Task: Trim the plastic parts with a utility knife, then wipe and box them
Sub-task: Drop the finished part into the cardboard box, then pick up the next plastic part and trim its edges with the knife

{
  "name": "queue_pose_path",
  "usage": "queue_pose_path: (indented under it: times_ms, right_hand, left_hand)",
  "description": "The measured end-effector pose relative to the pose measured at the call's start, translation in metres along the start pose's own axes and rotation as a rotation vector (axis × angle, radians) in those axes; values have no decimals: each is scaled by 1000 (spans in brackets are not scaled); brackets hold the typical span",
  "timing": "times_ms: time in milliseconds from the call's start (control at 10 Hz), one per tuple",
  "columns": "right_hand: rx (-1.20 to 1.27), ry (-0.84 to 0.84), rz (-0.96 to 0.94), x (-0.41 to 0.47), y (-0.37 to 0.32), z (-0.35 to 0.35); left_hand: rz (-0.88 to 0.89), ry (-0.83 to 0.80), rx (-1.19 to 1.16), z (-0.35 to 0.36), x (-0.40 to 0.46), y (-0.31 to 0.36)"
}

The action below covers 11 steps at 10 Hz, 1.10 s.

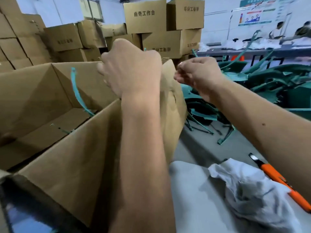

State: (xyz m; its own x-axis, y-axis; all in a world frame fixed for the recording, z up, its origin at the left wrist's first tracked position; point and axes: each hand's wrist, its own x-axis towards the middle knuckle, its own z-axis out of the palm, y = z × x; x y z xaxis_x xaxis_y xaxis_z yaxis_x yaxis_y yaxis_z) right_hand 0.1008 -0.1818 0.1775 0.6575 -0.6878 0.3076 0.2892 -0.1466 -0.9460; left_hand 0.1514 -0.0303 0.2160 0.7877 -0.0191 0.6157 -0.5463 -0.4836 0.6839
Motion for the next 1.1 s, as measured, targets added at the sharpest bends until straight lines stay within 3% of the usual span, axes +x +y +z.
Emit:
queue_pose_path:
  times_ms: [100, 200, 300, 400, 500, 600, 700, 800, 900, 1000, 1100]
  right_hand:
    - [-196, 146, 89, -33, 38, -86]
    - [-444, 381, 58, -86, 80, -161]
    - [-805, 630, 0, -135, 115, -213]
    - [-1213, 604, 70, -165, 138, -238]
    - [-1411, 460, 286, -183, 157, -239]
    - [-1446, 317, 338, -188, 167, -234]
    - [-1336, 328, 311, -186, 164, -232]
    - [-1244, 501, 270, -186, 156, -240]
    - [-1176, 726, 206, -190, 149, -254]
    - [-1057, 793, 152, -193, 144, -266]
    - [-915, 818, 74, -195, 134, -272]
  left_hand:
    - [198, 71, -183, 34, -46, 25]
    - [296, -210, -344, 75, -98, 36]
    - [258, -587, -333, 121, -168, 36]
    - [201, -758, -272, 162, -212, 29]
    - [188, -801, -199, 187, -243, 28]
    - [225, -877, -286, 203, -261, 46]
    - [333, -978, -364, 213, -272, 75]
    - [396, -975, -387, 222, -276, 100]
    - [275, -803, -453, 225, -273, 105]
    - [10, -780, -556, 228, -275, 97]
    - [-434, -927, -744, 231, -281, 91]
